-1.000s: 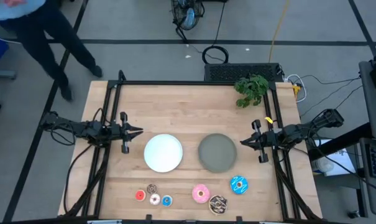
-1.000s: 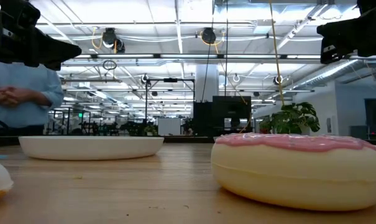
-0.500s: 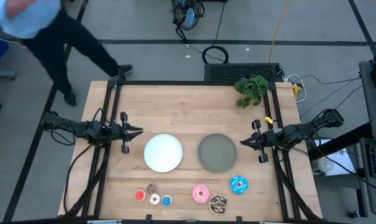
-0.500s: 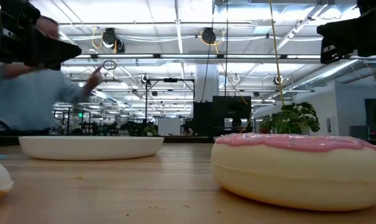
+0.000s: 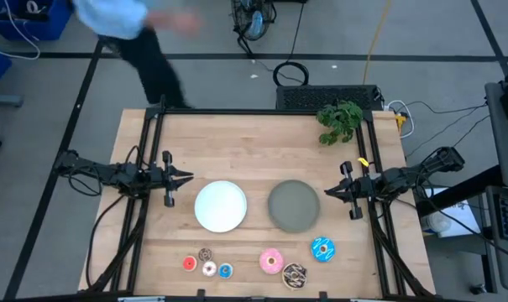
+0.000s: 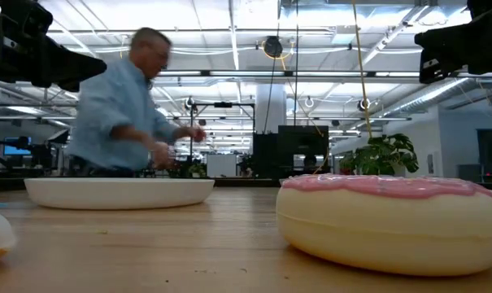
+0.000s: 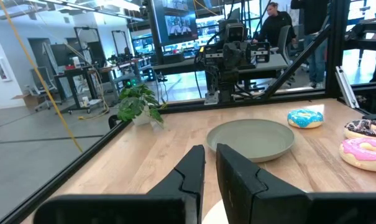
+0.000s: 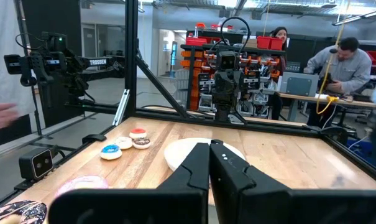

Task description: Pick & Place donuts

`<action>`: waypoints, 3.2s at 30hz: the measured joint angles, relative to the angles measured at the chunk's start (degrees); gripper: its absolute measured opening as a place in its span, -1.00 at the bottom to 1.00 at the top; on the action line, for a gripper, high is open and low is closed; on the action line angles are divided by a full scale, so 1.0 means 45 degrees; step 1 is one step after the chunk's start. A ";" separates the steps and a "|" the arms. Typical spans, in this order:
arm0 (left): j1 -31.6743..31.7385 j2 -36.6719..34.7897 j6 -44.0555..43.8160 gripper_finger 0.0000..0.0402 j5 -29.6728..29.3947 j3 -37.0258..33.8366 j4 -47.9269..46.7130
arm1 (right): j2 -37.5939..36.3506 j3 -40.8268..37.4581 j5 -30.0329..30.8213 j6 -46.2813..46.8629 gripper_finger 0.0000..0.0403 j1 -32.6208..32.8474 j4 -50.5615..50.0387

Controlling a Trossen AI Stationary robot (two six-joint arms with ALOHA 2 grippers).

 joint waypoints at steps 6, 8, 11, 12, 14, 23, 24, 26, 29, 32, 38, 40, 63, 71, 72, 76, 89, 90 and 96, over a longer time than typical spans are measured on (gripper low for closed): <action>0.0001 0.0000 0.0003 -0.76 0.0000 0.0000 -0.0001 | -0.0002 0.0000 0.0000 0.0001 -1.00 0.0002 0.0000; 0.0002 0.0000 0.0003 -0.76 0.0000 0.0000 0.0001 | -0.0003 0.0000 0.0005 -0.0003 -1.00 0.0000 -0.0003; 0.0000 -0.0002 0.0002 -0.76 0.0002 0.0000 -0.0002 | -0.0001 0.0000 0.0005 -0.0003 -1.00 0.0000 0.0027; 0.0000 0.0000 0.0002 -0.76 0.0002 0.0000 0.0000 | -0.0003 0.0000 0.0005 -0.0003 -1.00 0.0000 0.0053; 0.0001 -0.0002 0.0003 -0.76 0.0000 0.0000 0.0002 | -0.0004 0.0000 0.0005 0.0001 -1.00 0.0002 0.0050; 0.0003 -0.0002 0.0377 -0.76 -0.0002 0.0000 0.0002 | -0.0004 0.0000 0.0005 0.0001 -1.00 0.0000 0.0049; 0.0003 -0.0004 0.0395 -0.76 0.0000 0.0000 0.0002 | -0.0004 0.0000 0.0001 0.0001 -1.00 0.0005 0.0049; 0.0003 -0.0002 -0.0015 -0.76 0.0008 0.0000 -0.0022 | -0.0004 0.0000 0.0003 0.0012 -1.00 0.0005 0.0049; 0.0003 -0.0003 -0.1086 -0.76 0.0145 0.0000 -0.0049 | -0.0004 0.0000 0.0000 0.0912 -1.00 0.0000 0.0049; 0.0003 -0.0002 -0.1612 -0.76 0.0211 0.0000 0.0003 | -0.0004 0.0000 0.0000 0.2148 -1.00 0.0005 0.0028; 0.0003 0.0000 -0.1998 -0.76 0.0233 0.0000 0.0318 | 0.0035 0.0000 0.0006 0.2279 -1.00 0.0005 -0.0193; 0.0003 0.0000 -0.1867 -0.76 0.0108 0.0000 0.0342 | 0.0040 0.0000 0.0009 0.2189 -1.00 0.0002 -0.0039; 0.0003 0.0025 0.0717 -0.76 -0.1802 0.0000 0.1412 | 0.9277 1.0573 0.2733 0.1353 -1.00 0.1875 -0.6927; 0.0003 0.0019 0.0019 -0.76 -0.1706 0.0000 0.2275 | 1.4156 1.4768 0.3657 0.5477 -1.00 0.4233 -1.2599; 0.0003 0.0024 -0.0327 -0.76 -0.1664 0.0000 0.2230 | 1.4626 1.5009 0.3625 0.6254 -1.00 0.4463 -1.2912; 0.0003 0.0022 -0.0680 -0.76 -0.1661 0.0000 0.2104 | 1.6238 1.6189 0.2780 0.9299 -1.00 0.5479 -1.3837; 0.0003 0.0024 -0.0356 -0.76 -0.1666 0.0000 0.2263 | 1.9307 1.6577 -0.0616 1.4388 -0.97 0.6442 -1.5008; 0.0003 0.0024 -0.0250 -0.76 -0.1666 0.0000 0.2281 | 1.9417 1.6577 -0.0698 1.4456 -0.94 0.6407 -1.5011; 0.0003 0.0024 0.0582 -0.76 -0.1671 0.0000 0.2599 | 1.9607 1.6577 -0.0578 1.4559 -0.54 0.6329 -1.5209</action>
